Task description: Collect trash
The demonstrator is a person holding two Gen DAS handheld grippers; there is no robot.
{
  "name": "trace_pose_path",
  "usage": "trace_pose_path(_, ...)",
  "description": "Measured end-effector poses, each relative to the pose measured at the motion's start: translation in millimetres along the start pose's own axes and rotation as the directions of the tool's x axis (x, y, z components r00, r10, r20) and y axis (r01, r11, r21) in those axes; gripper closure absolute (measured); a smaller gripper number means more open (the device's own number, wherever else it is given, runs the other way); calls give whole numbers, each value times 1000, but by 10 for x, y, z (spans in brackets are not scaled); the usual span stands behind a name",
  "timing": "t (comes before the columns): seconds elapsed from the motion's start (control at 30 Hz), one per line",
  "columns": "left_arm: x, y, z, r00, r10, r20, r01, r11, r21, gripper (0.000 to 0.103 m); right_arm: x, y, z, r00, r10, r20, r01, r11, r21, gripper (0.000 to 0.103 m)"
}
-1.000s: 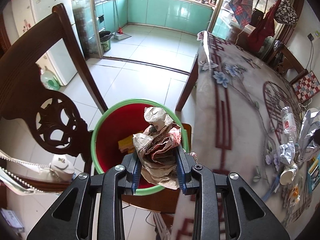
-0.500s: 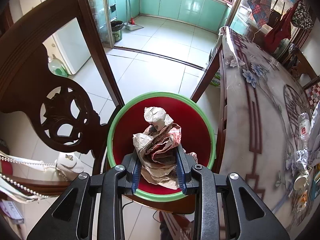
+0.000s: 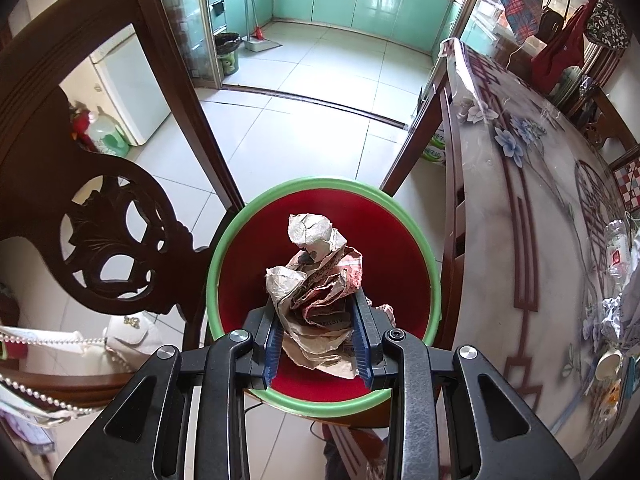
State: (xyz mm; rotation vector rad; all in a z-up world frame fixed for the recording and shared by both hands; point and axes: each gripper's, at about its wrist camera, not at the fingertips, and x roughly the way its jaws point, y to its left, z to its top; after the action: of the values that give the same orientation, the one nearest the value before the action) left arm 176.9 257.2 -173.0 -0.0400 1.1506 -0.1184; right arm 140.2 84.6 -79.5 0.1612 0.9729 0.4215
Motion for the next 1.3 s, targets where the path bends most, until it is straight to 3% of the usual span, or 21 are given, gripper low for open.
trace_pose_path(0.27, 177, -7, -47, 999, 10, -48, -10, 1000, -8, 74, 142, -111, -58, 999, 49, -22, -48, 997, 65, 65)
trace_pose_path(0.47, 154, -37, -28, 999, 7, -39, -8, 1000, -11, 74, 172, -57, -56, 1000, -4, -31, 4, 1000, 5, 65)
trace_pose_path(0.73, 119, -65, -1, 1000, 5, -27, -5, 1000, -12, 74, 199, 56, -6, 1000, 12, -27, -13, 999, -42, 65)
trace_pose_path(0.83, 116, -52, -1, 1000, 4, -26, -4, 1000, -27, 64, 216, 106, 10, 1000, 14, -22, -15, 998, -65, 63)
trace_pose_path(0.97, 55, -29, -6, 1000, -4, 3, 4, 999, -43, 38, 207, 167, 46, 999, 36, 3, -35, 995, -89, 58)
trace_pose_path(1.3, -163, 6, -25, 997, 23, 70, -19, 998, -65, 34, 92, 134, -37, 999, 48, 20, -46, 996, -76, 55)
